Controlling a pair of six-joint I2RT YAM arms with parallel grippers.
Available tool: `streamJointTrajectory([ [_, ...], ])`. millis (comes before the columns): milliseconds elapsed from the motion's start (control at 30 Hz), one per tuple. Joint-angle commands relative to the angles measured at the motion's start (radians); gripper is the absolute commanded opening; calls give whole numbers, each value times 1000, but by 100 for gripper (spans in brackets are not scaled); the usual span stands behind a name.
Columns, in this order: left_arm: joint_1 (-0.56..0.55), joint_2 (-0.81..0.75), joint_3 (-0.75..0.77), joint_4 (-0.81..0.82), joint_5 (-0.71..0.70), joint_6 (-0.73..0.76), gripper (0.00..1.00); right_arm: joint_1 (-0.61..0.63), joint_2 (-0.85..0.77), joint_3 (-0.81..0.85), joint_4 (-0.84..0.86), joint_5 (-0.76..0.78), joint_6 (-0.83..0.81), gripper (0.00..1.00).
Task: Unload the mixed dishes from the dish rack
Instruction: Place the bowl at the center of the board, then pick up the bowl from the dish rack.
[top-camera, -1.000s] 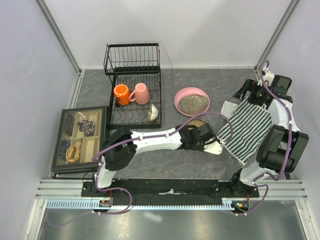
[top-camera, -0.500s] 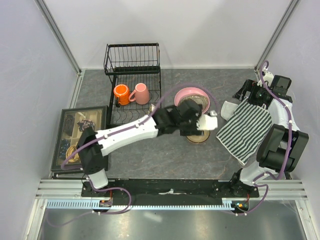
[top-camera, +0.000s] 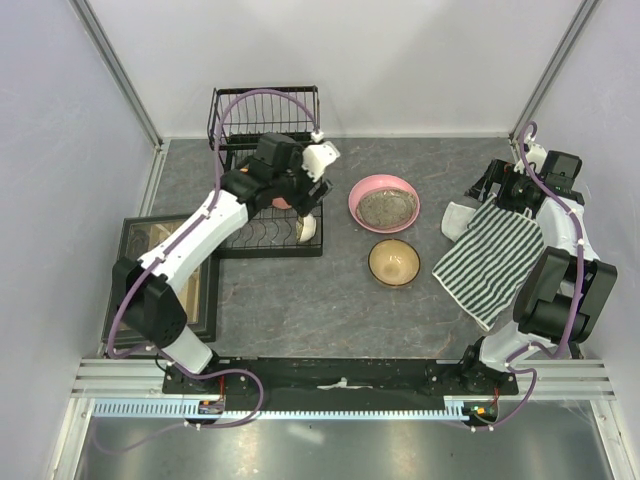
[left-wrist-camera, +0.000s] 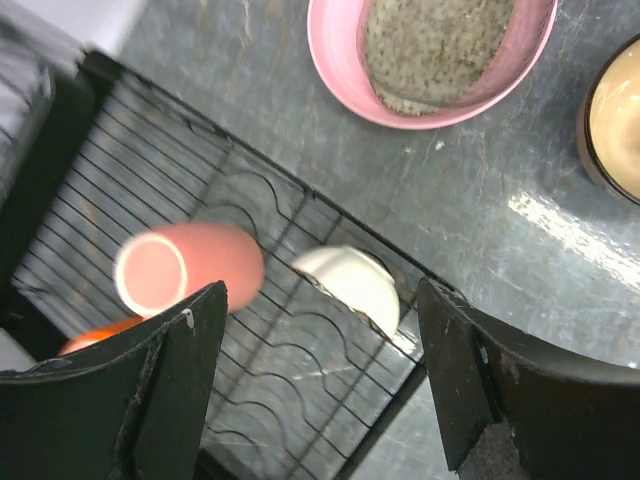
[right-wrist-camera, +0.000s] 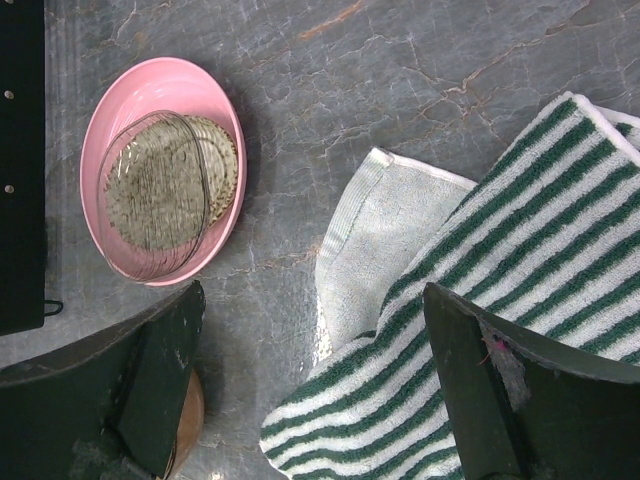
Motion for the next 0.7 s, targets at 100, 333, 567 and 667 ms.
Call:
streamJointTrajectory([
  [100, 187, -35, -111, 37, 340, -183, 77, 2, 12, 9, 12, -12, -18, 98],
  [333, 251, -6, -175, 61, 523, -224, 71, 2, 24, 7, 12, -8, -18, 98],
  [567, 253, 43, -214, 123, 531, -266, 69, 2, 26, 7, 11, -3, -18, 98],
  [667, 254, 65, -229, 152, 523, -274, 68, 4, 24, 9, 11, -3, -19, 98],
])
